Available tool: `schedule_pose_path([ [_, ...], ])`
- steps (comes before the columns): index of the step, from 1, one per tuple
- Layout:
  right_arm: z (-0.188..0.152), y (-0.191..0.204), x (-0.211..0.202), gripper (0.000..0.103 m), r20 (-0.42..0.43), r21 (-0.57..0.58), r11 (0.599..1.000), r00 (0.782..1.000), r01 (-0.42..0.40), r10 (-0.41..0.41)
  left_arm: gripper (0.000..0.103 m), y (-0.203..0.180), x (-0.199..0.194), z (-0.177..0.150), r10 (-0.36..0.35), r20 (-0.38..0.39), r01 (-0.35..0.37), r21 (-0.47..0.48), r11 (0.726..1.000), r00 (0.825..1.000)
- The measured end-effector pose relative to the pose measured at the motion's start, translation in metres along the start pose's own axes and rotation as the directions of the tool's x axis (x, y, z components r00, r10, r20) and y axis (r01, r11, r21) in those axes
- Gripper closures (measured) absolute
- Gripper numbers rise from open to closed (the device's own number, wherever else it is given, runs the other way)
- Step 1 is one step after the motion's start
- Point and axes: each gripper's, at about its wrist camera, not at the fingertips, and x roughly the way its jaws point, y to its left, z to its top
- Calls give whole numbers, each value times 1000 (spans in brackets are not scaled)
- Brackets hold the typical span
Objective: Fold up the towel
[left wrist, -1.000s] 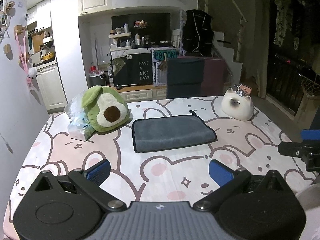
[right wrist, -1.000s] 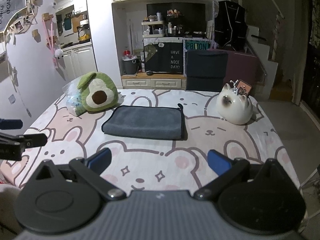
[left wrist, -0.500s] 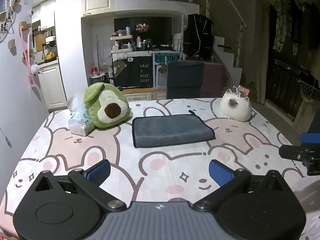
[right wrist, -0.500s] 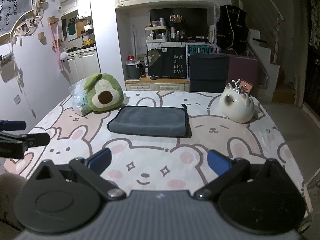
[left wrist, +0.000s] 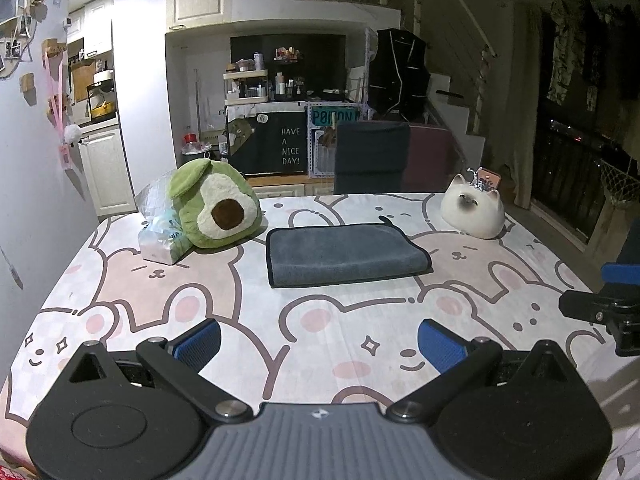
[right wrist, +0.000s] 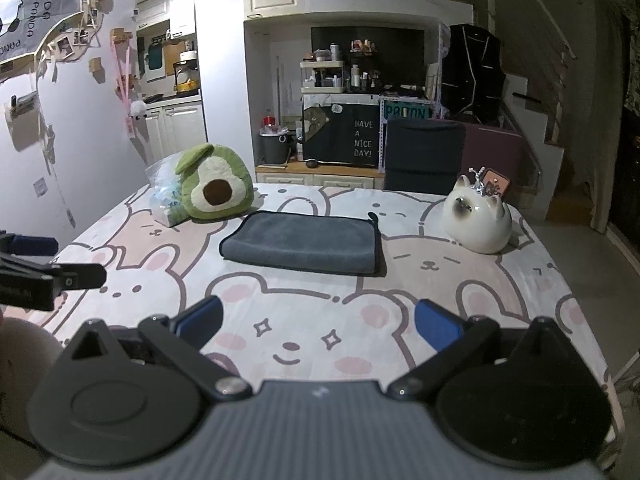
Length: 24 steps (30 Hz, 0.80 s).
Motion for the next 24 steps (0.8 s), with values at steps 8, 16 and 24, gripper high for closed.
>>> schedule_pose_path([
  [8,-1,-1,1,0,4,19,1000,1000,-15,15,0,-6,-1,-3,3,1,-3,33,999,1000],
  [16,-3,0,3,0,0,17,1000,1000,-20,20,0,-6,1,-3,-3,-3,3,20,1000,1000],
  [24,-3,2,4,0,-2,16,1000,1000,-21,21,0,-5,1,-3,-3,-4,3,20,1000,1000],
])
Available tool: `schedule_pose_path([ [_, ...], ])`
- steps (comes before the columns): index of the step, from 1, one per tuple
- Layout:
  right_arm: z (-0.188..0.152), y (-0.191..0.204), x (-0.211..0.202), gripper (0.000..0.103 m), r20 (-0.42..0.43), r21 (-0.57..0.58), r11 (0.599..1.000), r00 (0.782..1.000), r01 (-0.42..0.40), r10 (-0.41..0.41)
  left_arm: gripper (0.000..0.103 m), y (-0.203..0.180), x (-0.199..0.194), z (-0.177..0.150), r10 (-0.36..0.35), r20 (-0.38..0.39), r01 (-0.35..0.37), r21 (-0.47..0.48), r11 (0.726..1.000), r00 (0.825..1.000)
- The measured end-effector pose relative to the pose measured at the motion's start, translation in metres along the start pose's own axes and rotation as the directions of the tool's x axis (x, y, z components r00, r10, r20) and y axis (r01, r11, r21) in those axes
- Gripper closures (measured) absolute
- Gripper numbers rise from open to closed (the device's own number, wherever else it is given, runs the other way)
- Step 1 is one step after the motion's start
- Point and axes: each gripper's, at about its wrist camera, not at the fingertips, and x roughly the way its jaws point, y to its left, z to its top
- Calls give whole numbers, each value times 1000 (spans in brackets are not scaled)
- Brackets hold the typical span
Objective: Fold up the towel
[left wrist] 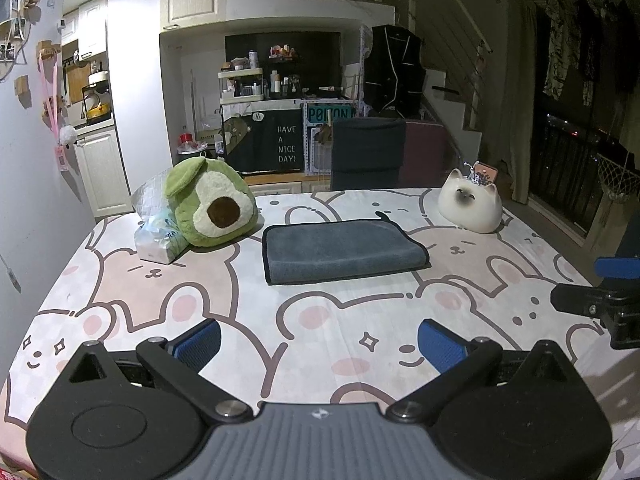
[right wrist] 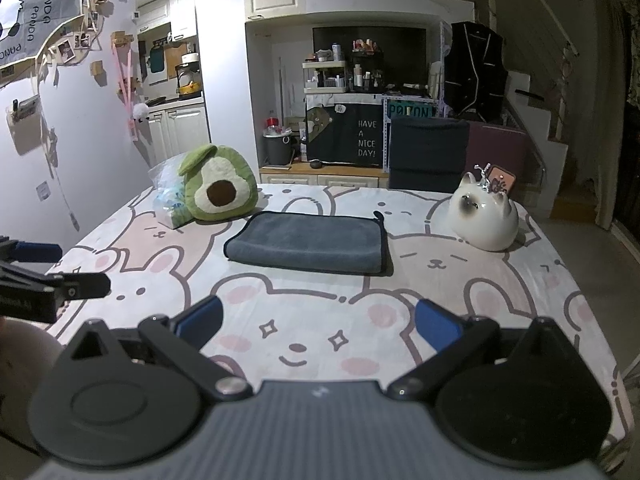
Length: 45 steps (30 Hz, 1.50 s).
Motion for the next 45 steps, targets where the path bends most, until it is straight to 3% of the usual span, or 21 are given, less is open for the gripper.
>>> schedule_pose_path([
  [45,-1,1,2,0,-4,15,1000,1000,-11,11,0,2,0,1,-1,-1,1,0,1000,1000],
])
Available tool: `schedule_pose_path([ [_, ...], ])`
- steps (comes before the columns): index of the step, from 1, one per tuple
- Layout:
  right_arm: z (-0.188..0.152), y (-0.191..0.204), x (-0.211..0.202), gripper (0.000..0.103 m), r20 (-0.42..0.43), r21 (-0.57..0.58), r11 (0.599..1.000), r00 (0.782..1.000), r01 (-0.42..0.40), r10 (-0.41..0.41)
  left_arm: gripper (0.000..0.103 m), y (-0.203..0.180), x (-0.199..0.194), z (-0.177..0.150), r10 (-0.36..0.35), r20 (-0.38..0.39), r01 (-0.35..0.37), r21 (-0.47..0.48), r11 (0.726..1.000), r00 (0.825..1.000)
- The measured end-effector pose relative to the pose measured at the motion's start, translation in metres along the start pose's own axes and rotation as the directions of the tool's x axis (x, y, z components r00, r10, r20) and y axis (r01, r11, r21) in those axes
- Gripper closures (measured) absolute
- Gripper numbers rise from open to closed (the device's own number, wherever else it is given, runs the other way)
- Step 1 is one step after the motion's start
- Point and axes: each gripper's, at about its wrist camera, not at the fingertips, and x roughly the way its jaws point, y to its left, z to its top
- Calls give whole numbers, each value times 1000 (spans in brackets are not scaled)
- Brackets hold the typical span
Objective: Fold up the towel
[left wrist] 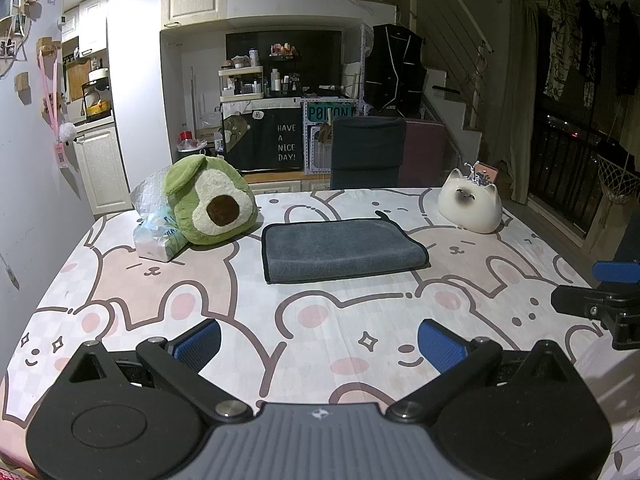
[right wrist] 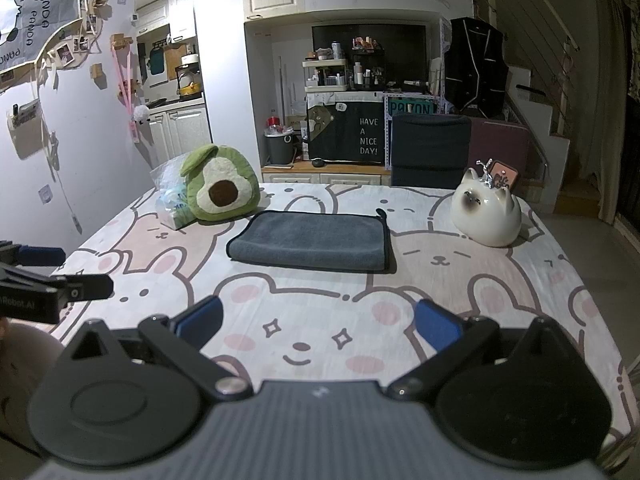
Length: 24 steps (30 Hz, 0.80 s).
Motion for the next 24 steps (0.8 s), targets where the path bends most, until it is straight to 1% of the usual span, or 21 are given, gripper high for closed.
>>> schedule_pose_path([
  [24,-1,1,-1,0,2,12,1000,1000,1,-1,0,0,1,-1,1,-2,-1,-5,1000,1000],
])
